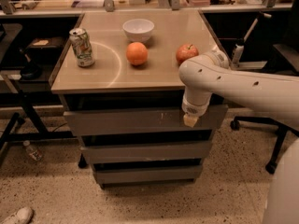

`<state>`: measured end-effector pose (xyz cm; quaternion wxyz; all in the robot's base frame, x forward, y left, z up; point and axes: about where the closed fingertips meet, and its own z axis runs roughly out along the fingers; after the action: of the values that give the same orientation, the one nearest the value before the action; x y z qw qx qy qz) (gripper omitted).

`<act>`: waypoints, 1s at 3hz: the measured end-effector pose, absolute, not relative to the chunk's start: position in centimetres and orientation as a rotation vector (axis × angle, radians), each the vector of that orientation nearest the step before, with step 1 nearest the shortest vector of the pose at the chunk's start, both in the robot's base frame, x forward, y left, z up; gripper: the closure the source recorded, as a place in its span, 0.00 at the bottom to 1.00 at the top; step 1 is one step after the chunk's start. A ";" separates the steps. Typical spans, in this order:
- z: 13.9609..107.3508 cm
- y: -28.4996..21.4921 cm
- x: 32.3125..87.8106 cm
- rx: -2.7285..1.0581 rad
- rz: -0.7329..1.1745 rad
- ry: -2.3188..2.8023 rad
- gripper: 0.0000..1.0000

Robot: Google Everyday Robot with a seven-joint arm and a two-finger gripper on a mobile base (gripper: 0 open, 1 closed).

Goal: Close top drawer

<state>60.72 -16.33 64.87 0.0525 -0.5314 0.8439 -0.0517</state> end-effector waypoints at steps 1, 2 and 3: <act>64.9 -16.3 60.7 -1.616 -0.156 2.567 1.00; 64.6 -19.0 54.9 -1.596 -0.049 2.666 1.00; 65.4 -25.0 43.6 -1.478 0.070 2.898 1.00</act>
Offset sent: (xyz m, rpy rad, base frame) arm -0.1578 -0.0724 -0.0015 0.0747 0.2637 -0.1225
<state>43.62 -24.98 65.38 -0.0562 -0.4536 0.8892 0.0214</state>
